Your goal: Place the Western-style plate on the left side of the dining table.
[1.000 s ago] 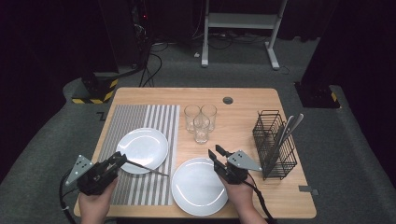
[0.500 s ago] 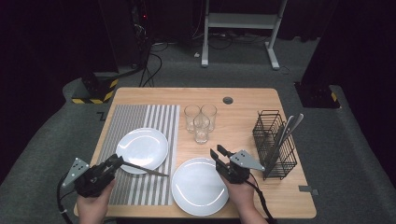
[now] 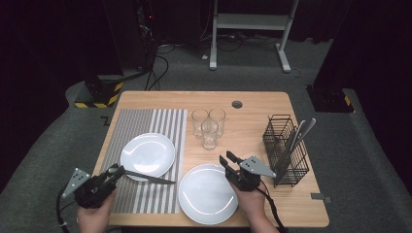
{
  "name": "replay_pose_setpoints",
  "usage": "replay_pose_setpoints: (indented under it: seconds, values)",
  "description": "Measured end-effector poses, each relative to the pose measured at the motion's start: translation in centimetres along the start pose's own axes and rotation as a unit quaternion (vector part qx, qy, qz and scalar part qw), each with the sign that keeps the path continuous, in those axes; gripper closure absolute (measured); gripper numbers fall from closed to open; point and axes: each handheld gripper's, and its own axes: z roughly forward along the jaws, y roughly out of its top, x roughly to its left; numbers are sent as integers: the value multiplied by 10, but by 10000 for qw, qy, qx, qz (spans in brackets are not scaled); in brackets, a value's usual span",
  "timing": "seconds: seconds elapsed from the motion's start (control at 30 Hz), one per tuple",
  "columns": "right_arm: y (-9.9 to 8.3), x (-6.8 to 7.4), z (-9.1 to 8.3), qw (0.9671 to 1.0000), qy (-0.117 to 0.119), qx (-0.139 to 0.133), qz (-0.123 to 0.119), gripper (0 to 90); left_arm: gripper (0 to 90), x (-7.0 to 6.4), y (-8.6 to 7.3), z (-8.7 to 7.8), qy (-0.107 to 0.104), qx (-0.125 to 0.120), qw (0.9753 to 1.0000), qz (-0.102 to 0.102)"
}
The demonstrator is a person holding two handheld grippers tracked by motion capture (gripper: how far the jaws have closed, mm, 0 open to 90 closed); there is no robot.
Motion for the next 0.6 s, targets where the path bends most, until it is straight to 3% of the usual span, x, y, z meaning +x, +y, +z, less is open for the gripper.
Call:
replay_pose_setpoints:
  seconds: [0.3,0.6]
  values:
    - [-3,-1,-3,10000,-85,10,-5,645,646,10,-11,-4,1,-28,10000,-45]
    - [-8,-12,-7,9991,-379,104,-185,644,634,19,-23,-3,24,-125,9997,-211]
